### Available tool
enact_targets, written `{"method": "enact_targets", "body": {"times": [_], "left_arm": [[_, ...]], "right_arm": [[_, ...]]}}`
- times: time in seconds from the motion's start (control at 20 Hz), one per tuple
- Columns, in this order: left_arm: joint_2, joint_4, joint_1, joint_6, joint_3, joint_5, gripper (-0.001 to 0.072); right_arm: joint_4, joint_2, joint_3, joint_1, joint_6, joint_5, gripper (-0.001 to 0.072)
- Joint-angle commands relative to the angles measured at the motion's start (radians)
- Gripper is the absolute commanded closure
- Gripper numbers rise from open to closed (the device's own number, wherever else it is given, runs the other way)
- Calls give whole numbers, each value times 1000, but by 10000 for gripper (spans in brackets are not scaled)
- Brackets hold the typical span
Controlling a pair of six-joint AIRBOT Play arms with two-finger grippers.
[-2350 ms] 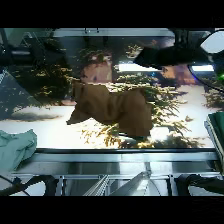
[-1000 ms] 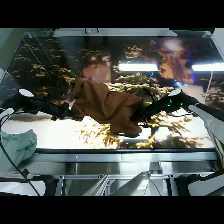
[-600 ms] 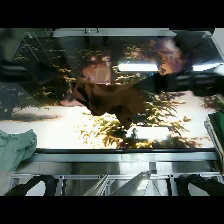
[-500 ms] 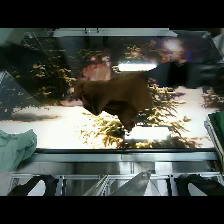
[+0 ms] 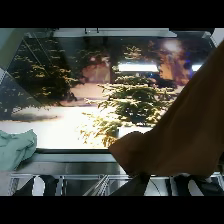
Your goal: Fold the shirts.
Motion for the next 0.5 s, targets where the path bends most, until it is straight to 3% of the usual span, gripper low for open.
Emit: {"method": "enact_targets", "body": {"times": [0.0,0.2,0.35,0.4,0.45], "left_arm": [[-108,-71,-56,-16,-169,-137,688],[-294,245,-402,-3,-359,-31,689],[-477,279,-637,107,-428,82,688],[-541,278,-688,107,-427,108,589],[-609,278,-731,104,-415,121,309]], "right_arm": [[-1,-286,7,155,52,106,695],[-49,-619,17,481,40,-54,696],[-42,-862,101,579,34,-34,681],[-27,-916,122,586,34,-6,435],[-21,-952,135,580,42,14,184]]}}
